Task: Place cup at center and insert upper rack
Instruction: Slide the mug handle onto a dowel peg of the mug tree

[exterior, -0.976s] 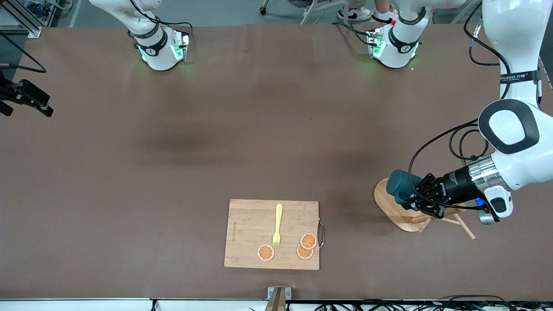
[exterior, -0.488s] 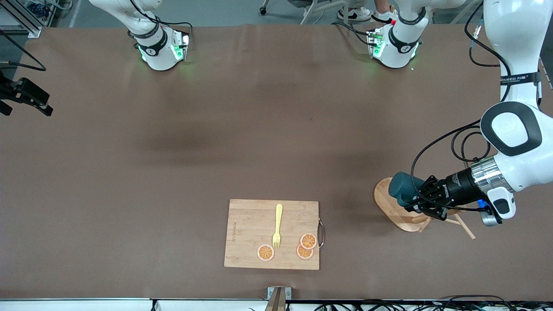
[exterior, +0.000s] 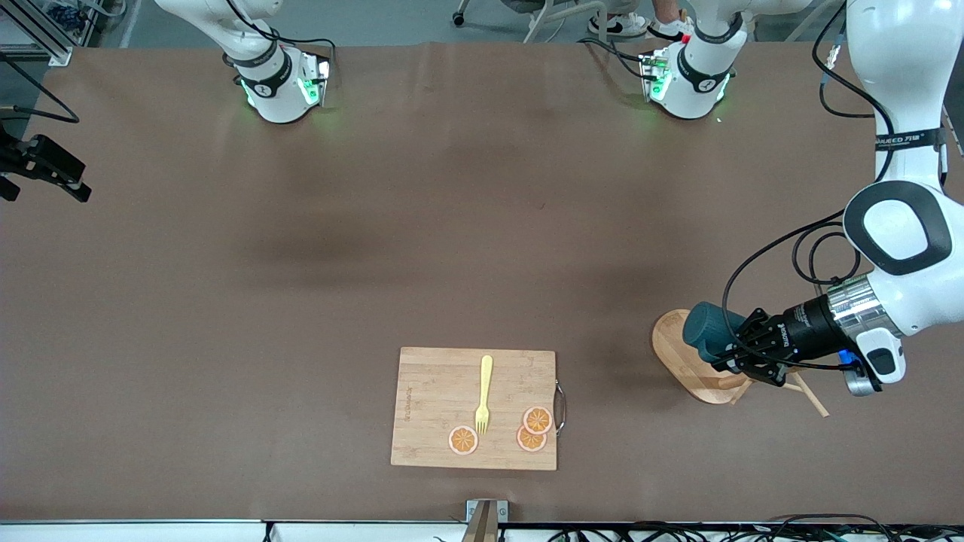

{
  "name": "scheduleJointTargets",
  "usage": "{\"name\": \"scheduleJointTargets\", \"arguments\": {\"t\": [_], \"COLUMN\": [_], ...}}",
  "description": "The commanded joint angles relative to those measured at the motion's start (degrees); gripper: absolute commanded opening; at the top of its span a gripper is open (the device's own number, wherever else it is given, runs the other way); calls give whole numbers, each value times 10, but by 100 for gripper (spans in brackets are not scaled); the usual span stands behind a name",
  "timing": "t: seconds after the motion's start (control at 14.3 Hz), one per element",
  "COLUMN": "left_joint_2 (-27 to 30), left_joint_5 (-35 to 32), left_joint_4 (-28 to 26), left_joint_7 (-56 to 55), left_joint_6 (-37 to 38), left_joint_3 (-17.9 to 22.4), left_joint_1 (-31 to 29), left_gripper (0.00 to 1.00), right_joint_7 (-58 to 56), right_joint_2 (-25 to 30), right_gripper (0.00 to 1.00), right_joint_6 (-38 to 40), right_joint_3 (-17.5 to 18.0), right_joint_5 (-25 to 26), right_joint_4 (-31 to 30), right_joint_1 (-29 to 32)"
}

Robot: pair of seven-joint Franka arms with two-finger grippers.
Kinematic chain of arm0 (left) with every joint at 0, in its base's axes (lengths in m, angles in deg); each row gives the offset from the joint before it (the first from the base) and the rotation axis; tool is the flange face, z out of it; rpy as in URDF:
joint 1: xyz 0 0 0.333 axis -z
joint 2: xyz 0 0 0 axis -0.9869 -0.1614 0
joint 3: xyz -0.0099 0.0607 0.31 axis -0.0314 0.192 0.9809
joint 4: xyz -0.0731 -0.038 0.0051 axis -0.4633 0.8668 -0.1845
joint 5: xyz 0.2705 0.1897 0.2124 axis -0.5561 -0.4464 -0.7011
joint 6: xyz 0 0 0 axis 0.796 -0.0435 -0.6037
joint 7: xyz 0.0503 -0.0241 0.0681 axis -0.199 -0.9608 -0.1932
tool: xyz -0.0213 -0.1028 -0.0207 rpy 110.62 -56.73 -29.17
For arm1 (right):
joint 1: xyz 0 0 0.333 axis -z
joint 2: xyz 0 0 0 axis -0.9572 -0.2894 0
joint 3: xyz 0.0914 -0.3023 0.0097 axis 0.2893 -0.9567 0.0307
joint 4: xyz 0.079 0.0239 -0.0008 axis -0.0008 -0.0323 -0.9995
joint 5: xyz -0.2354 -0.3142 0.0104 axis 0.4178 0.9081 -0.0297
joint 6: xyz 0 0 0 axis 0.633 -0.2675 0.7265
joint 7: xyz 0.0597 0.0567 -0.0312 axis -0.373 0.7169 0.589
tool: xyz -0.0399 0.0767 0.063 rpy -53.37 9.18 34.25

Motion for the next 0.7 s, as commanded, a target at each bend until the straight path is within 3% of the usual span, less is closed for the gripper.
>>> {"name": "scheduleJointTargets", "arguments": {"t": [0.0,0.63], "left_joint_2": [-9,-18], "left_joint_5": [6,5], "left_joint_4": [13,13], "left_joint_7": [19,51], "left_joint_6": [1,1], "left_joint_3": [-1,0], "left_joint_1": [-4,-33], "left_gripper": [2,2], "right_joint_7": [-3,-3], "right_joint_2": [8,7], "right_gripper": [100,100], "right_joint_6": [0,0], "right_joint_3": [-1,-3], "right_joint_5": [0,-1], "right_joint_4": [-3,-2], "right_joint_1": [0,1]}}
